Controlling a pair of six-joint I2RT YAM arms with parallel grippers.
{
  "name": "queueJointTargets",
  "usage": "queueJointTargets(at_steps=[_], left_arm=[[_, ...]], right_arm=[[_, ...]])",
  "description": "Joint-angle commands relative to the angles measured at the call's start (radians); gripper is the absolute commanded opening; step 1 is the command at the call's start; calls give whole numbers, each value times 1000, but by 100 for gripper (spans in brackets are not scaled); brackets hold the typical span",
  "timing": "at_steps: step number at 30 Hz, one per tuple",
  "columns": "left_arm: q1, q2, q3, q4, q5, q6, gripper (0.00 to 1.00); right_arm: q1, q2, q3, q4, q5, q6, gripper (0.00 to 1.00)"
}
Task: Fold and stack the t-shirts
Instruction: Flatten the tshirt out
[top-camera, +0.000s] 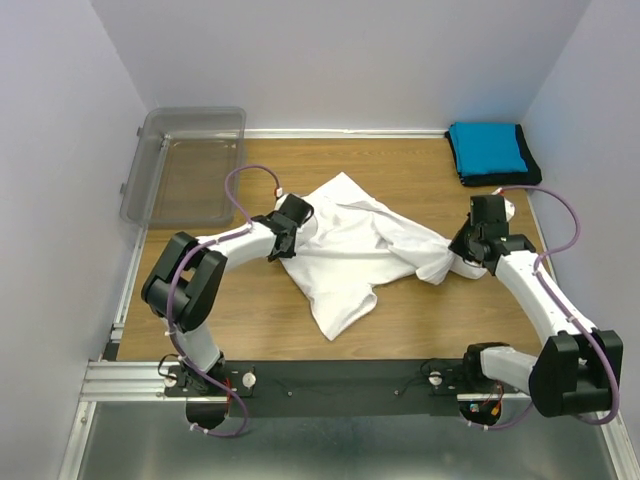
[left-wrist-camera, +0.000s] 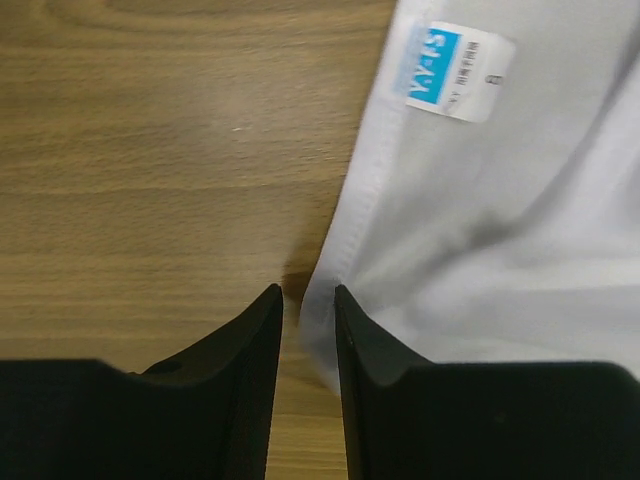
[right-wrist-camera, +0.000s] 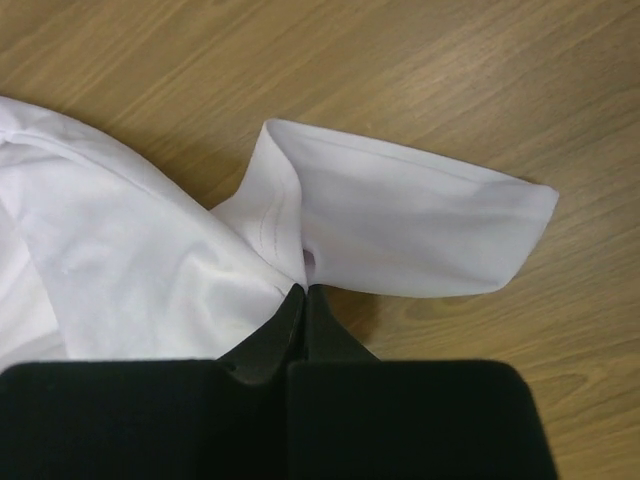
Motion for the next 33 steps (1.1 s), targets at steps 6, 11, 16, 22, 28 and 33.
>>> queueJointTargets(at_steps=[6, 11, 16, 22, 28, 33], left_arm=[[81, -46, -56, -60, 7, 35, 35], [85, -152, -84, -48, -7, 20, 35], [85, -195, -61, -68, -19, 14, 38], [69, -261, -29, -66, -6, 15, 64], [-71, -237, 88, -48, 48, 34, 67], [-158, -112, 169, -28, 103, 41, 66]], right_arm=[[-11, 147, 220, -29, 144, -96, 4], [-14, 322, 442, -29, 0, -130, 1], [-14, 394, 463, -34, -63, -98, 33], [-14, 301, 313, -31, -167, -143, 53], [-15, 323, 218, -25, -249, -153, 63], [-15, 349, 188, -17, -97, -134, 63]])
